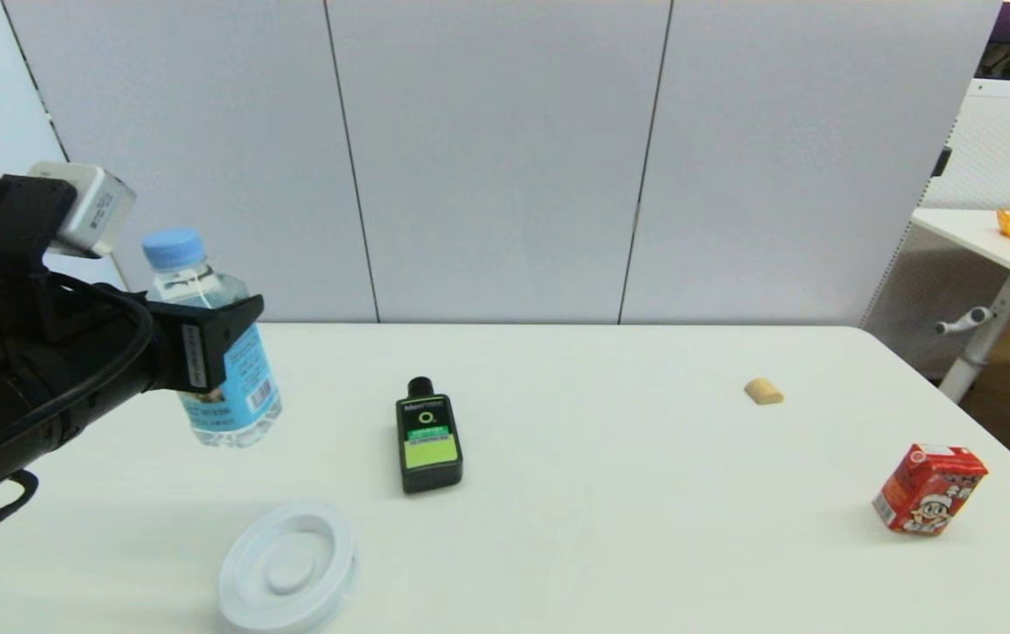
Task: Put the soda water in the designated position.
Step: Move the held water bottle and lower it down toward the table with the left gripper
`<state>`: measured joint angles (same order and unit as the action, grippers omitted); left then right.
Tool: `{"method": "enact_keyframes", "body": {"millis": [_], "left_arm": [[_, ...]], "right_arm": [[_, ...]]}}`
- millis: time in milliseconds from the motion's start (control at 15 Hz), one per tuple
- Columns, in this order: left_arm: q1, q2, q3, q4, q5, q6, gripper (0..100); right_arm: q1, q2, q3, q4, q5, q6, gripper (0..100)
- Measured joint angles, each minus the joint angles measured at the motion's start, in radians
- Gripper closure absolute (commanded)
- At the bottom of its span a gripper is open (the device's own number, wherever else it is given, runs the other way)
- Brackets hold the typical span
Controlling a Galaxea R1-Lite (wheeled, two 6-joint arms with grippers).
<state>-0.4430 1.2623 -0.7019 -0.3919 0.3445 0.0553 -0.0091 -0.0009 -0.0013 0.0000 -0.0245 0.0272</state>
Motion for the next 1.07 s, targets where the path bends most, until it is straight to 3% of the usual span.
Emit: {"method": "enact_keyframes", "body": {"millis": [333,800,1067], "left_arm": [[0.061,-0.055,0.039,0.038,-0.004,0.016,100],[0.068,-0.185,0.093,0.189,-0.009,0.016,100],[0.065,-0.260,0.167,0.207,-0.023,0.016,100]], "right_arm": [[0.000,0.000,0.000,0.000,0.000,0.000,0],[0.000,0.000,0.000,0.000,0.000,0.000,0],[0.000,0.000,0.000,0.000,0.000,0.000,0]]}}
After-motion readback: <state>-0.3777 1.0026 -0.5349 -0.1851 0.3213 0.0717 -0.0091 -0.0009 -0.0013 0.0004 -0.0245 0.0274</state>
